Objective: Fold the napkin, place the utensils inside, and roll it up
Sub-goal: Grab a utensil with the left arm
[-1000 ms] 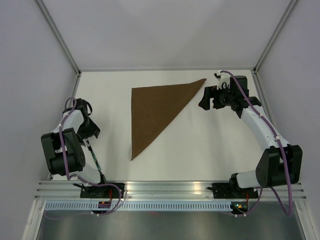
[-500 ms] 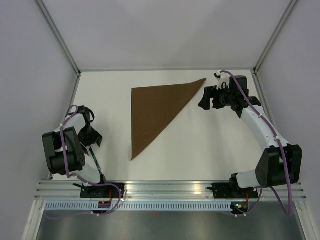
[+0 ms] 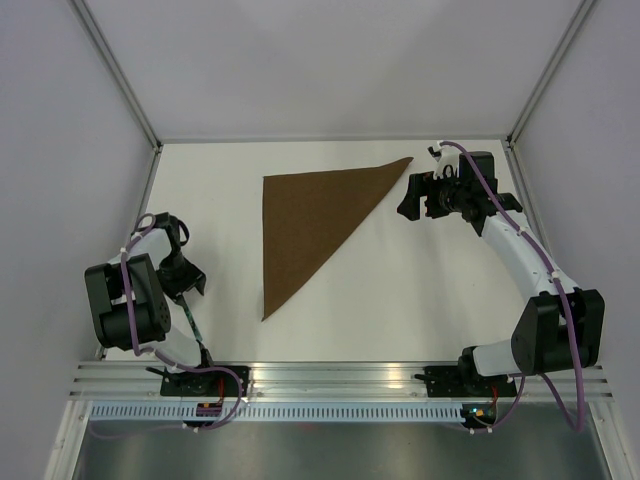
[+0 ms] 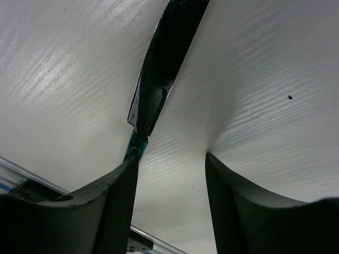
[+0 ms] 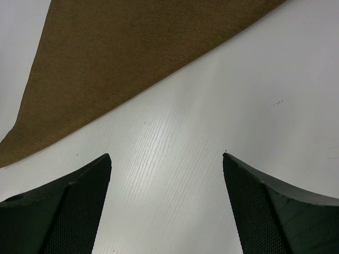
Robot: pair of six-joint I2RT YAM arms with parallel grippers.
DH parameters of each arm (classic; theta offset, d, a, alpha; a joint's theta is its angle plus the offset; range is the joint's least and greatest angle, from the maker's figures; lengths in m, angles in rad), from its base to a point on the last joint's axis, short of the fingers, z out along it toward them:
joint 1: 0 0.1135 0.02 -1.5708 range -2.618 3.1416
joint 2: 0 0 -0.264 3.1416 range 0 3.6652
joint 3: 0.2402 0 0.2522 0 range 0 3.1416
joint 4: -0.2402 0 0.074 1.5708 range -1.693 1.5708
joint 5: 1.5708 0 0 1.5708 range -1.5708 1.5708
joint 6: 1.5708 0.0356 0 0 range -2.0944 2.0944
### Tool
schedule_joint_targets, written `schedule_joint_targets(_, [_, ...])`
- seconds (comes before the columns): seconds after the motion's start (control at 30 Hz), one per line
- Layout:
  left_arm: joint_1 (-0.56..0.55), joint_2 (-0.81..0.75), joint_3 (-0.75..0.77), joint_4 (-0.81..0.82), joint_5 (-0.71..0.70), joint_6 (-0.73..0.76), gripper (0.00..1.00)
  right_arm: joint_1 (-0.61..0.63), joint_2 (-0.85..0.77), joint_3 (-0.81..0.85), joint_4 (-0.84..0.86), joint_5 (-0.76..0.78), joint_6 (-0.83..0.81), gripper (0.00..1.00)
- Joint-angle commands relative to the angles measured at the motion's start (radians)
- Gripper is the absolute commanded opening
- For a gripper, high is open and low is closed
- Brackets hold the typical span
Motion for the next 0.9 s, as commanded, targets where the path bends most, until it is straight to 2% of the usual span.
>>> schedule_joint_targets(0.0, [0.001,0.055,-0.054,0.105,0.101,-0.062,0.57,0.002,0.007,0.008,0.002,0.0,0.008,0.91])
schedule_joint_targets(0.33, [0.0,0.076,-0.056,0.153,0.159,-0.068,0.33,0.002,0.01,0.008,0.005,0.0,0.007,0.9])
schedule_joint_targets(0.6, [-0.002,0.078,-0.057,0.19,0.225,-0.093,0.26,0.003,0.013,0.008,0.004,-0.001,0.007,0.9])
schedule_joint_targets(0.87, [-0.014,0.087,-0.039,0.19,0.231,-0.097,0.2,0.003,0.015,0.01,0.005,-0.001,0.005,0.9])
